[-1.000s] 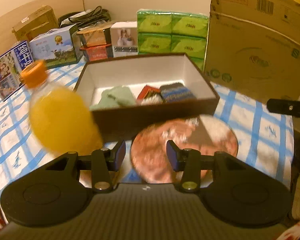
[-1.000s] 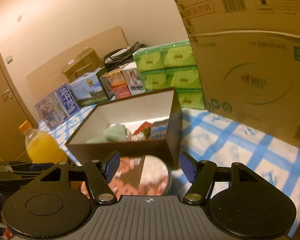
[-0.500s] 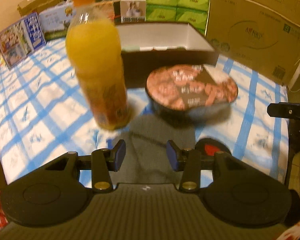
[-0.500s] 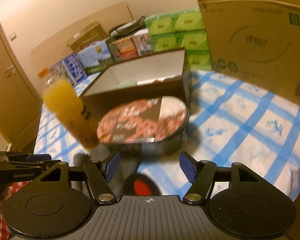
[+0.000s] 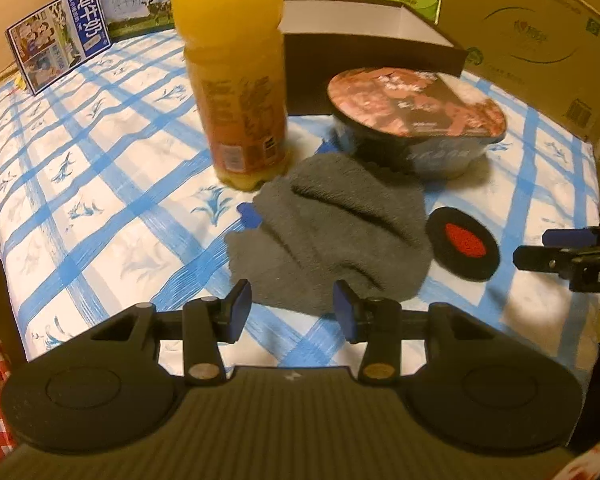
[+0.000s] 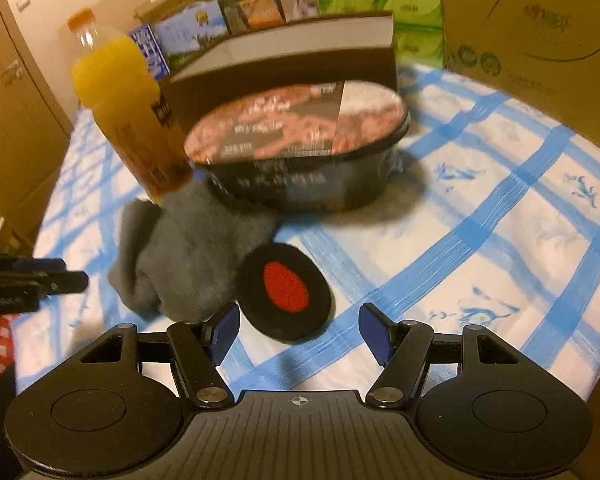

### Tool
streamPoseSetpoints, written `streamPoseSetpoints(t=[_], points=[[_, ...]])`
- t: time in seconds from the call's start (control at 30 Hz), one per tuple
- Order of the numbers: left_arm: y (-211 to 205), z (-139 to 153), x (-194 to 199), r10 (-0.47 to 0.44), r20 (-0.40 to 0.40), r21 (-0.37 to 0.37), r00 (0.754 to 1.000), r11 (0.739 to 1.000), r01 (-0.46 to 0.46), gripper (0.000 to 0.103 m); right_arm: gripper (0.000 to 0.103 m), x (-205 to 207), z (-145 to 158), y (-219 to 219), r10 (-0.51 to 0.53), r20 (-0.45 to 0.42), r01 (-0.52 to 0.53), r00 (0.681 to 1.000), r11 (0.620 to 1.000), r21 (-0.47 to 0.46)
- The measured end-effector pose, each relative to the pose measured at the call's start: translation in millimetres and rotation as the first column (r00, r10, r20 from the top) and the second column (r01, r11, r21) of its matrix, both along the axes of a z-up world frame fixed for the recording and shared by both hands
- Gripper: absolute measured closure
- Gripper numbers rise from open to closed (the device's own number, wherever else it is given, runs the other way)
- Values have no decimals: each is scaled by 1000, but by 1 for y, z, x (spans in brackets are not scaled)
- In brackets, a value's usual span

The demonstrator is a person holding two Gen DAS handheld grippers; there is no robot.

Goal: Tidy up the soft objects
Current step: 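Grasp the black-and-red round pad with the right gripper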

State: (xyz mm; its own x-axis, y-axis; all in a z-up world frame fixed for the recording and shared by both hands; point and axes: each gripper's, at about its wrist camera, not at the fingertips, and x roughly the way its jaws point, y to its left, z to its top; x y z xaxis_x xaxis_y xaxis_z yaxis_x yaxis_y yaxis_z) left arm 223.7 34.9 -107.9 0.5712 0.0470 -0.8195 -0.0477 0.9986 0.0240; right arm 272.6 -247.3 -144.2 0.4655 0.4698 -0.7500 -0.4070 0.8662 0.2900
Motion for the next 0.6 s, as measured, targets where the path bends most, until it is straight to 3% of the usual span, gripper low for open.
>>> streamPoseSetpoints(t=[0.2, 0.37, 0.53, 0.6], points=[[13, -17, 9, 20, -33, 0, 999, 1000, -20, 61, 35, 10, -17, 16, 43, 4, -43, 999, 998, -48], [23, -29, 15, 37, -63, -34, 997, 999, -39, 61, 21, 25, -28, 28, 85, 22, -84, 996, 995, -61], [26, -33, 19, 21, -62, -61, 998, 998, -25, 60, 20, 37, -40, 40, 138, 17, -137, 990, 989, -55], [27, -33, 20, 17, -64, -84, 998, 996, -23, 60, 20, 35, -44, 49, 173, 33, -169, 984, 981, -96]])
